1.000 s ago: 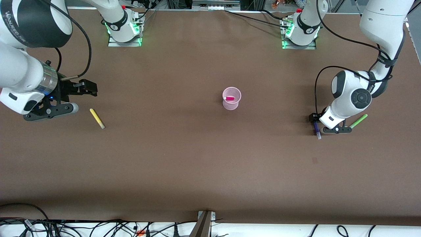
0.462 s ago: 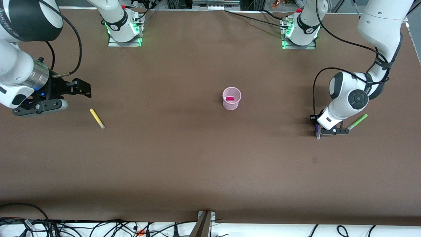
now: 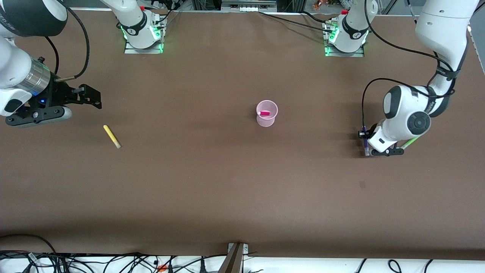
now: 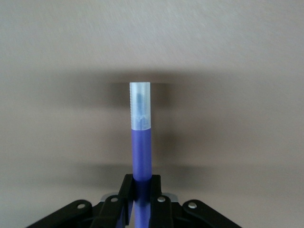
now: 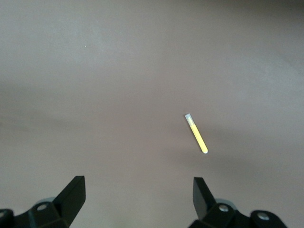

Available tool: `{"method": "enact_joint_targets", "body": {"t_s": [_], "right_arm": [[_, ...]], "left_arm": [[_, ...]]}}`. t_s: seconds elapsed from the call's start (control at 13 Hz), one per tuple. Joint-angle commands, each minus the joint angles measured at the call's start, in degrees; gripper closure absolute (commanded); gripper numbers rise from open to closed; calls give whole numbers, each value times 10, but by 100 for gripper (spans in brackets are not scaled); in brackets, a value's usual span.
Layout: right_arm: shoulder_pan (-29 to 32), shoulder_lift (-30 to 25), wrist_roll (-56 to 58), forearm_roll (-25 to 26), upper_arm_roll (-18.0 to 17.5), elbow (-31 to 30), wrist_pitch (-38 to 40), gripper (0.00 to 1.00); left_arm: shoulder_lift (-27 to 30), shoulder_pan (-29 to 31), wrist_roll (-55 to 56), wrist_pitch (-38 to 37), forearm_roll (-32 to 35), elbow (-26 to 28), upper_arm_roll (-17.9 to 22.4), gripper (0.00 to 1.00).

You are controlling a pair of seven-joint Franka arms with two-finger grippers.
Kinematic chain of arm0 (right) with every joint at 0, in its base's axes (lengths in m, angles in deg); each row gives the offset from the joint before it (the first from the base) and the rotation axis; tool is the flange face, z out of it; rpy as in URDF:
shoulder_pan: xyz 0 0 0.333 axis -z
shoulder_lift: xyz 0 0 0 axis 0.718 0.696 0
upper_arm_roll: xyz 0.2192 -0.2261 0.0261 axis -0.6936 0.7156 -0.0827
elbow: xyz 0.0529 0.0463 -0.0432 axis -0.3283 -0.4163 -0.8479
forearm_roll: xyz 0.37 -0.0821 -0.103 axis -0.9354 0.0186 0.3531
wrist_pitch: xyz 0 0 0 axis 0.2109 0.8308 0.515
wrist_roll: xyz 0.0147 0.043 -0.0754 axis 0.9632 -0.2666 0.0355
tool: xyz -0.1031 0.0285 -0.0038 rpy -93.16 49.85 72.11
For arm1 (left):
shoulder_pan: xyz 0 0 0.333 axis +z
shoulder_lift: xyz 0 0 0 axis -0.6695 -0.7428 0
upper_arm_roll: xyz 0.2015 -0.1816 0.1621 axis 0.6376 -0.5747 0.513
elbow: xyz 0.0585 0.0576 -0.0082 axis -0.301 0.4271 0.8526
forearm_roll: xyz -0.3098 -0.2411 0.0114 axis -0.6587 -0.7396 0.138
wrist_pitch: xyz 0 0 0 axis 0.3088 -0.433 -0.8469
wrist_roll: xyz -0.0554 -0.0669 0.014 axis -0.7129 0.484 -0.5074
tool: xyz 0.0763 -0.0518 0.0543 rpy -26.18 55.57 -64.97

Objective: Organize pens into pink holder with both arms
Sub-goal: 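Grasp the blue marker with the left gripper, then lift the blue marker with the left gripper and carry it to the cup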

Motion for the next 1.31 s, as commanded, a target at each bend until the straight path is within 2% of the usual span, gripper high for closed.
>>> {"method": "enact_joint_targets", "body": {"t_s": [0.0,0.23,0.46,0.92,1.23], "right_arm": [[7,-6,-3,5,-12,0,6,0],[7,-4,-8,5,-9,0,11,0],[8,-7,-1,3,-8,0,12,0],[-6,-6,-8,3,-23,3,35,0],[-12,-6,-43,-5,-26,7,24,0]], "left_arm": [[-1,-14,35,-149,-59,-92,-16,100],[-11,-36,104,-256,-157,-158,-18,100],[-34,-48,210,-331,-306,-187,-18,100],[-63,-82,379,-355,-557,-179,-19,100],[-102,-83,376,-355,-693,-160,-19,100]]}}
